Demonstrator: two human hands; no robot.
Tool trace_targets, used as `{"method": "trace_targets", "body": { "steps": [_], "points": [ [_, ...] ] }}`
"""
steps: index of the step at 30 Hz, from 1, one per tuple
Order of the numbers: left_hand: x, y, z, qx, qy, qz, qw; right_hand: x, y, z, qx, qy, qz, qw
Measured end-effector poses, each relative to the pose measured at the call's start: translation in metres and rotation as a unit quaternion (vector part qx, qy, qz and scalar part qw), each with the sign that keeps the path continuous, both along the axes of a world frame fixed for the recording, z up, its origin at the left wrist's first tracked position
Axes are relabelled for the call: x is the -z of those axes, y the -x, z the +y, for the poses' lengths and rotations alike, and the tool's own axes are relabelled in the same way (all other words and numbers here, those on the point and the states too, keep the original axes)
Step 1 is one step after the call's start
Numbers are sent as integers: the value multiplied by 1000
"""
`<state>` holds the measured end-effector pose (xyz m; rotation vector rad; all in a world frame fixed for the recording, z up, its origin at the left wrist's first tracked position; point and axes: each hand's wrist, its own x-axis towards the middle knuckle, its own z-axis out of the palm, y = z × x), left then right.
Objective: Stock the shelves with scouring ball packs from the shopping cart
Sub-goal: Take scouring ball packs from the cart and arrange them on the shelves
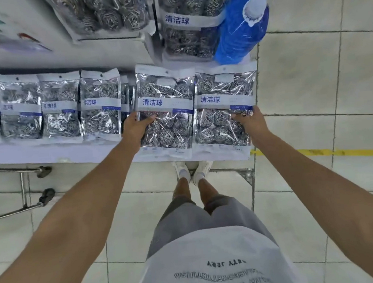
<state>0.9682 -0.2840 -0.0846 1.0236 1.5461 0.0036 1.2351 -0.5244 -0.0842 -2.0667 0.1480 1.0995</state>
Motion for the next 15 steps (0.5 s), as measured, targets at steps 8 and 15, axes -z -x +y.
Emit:
{"method": "trace_targets", "body": {
  "steps": [8, 15],
  "points": [
    [17, 0, 2, -20, -20, -31, 999, 4, -6, 24, -47, 11, -8, 999],
    [2, 3, -1, 40, -62, 17, 997, -13, -3, 19, -82, 54, -49, 994]
  ]
}}
